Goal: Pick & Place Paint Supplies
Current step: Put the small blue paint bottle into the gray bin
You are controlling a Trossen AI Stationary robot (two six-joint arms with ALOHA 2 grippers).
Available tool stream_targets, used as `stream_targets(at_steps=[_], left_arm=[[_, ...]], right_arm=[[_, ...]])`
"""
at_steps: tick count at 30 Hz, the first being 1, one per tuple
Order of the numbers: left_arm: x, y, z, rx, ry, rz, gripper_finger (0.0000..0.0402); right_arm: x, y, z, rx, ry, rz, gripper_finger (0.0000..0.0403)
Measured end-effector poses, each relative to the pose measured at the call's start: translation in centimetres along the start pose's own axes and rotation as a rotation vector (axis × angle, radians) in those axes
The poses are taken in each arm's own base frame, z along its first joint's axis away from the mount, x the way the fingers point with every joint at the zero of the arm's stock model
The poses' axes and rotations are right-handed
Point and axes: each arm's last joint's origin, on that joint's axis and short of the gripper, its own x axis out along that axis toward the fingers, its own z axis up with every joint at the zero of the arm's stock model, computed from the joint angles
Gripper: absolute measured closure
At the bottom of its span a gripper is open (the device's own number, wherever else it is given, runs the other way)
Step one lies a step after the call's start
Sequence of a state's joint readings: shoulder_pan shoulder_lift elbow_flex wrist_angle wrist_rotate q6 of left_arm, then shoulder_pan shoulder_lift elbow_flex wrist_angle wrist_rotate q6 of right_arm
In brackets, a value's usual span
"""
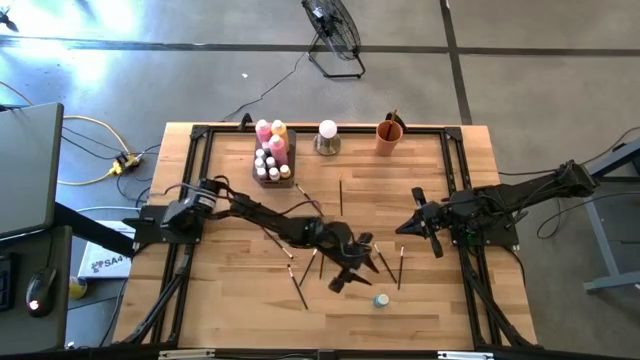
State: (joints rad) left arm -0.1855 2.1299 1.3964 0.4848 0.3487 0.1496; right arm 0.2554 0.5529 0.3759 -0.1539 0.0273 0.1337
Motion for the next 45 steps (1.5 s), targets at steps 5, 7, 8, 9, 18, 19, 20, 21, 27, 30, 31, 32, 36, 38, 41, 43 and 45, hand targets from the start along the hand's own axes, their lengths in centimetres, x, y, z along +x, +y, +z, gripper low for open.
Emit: stream_targets(at_steps=[5, 7, 8, 9, 18, 19, 20, 21, 27, 30, 31, 32, 36, 38, 41, 43, 45], left_arm=[[1.6, 0.2, -0.1, -0.038, 0.054, -0.05, 0.0173], [2.1, -0.1, 0.1, -0.04, 0.049, -0.084, 0.0146], [2.2, -0.4, 0.2, -0.036, 0.05, -0.093, 0.0135], [2.5, -0.7, 0.3, -0.024, 0.044, -0.097, 0.0126], [3.3, -2.8, 0.3, 0.009, 0.081, 0.066, 0.0103], [3.3, -2.8, 0.3, 0.008, 0.085, 0.083, 0.0103], [3.3, -2.8, 0.3, 0.005, 0.084, 0.084, 0.0103], [3.3, -2.8, 0.3, -0.004, 0.08, 0.08, 0.0103], [3.5, -2.9, 0.5, -0.057, 0.032, 0.047, 0.0103], [3.8, -3.2, -0.1, -0.061, 0.044, 0.048, 0.0103], [3.8, -3.2, -0.2, -0.061, 0.045, 0.046, 0.0103], [4.1, -3.4, -0.4, -0.058, 0.029, 0.047, 0.0103], [4.5, -3.4, -1.2, -0.077, 0.015, 0.042, 0.0103], [4.7, -3.4, -1.3, -0.078, -0.009, 0.041, 0.0103], [4.8, -3.4, -1.5, -0.083, -0.003, 0.039, 0.0103], [4.8, -3.4, -1.4, -0.083, -0.003, 0.039, 0.0103], [4.8, -3.4, -1.4, -0.082, -0.008, 0.039, 0.0103]], right_arm=[[0.0, 0.0, 0.0, 0.0, 0.001, 0.0, 0.0401], [0.0, 0.0, 0.0, -0.003, 0.002, 0.0, 0.0401], [0.0, 0.0, 0.0, -0.004, 0.004, 0.0, 0.0401], [0.0, 0.0, 0.0, -0.004, 0.004, -0.001, 0.0401], [0.0, 0.0, -0.1, -0.005, 0.009, 0.0, 0.0401], [0.0, 0.0, -0.1, -0.006, 0.009, 0.0, 0.0401], [0.0, 0.0, -0.1, -0.006, 0.009, 0.0, 0.0401], [0.0, 0.0, -0.1, -0.006, 0.008, 0.0, 0.0401], [0.0, 0.0, 0.0, -0.006, -0.001, 0.001, 0.0401], [0.0, 0.0, 0.0, -0.007, -0.002, 0.001, 0.0401], [0.0, 0.0, 0.0, -0.007, -0.003, 0.001, 0.0401], [0.0, 0.0, 0.0, -0.007, -0.004, 0.001, 0.0401], [0.0, 0.0, 0.1, -0.007, -0.006, 0.001, 0.0401], [0.0, 0.0, 0.1, -0.007, -0.007, 0.001, 0.0401], [0.0, 0.0, 0.1, -0.007, -0.006, 0.001, 0.0401], [0.0, 0.0, 0.1, -0.007, -0.006, 0.001, 0.0401], [0.0, 0.0, 0.1, -0.007, -0.006, 0.001, 0.0401]])
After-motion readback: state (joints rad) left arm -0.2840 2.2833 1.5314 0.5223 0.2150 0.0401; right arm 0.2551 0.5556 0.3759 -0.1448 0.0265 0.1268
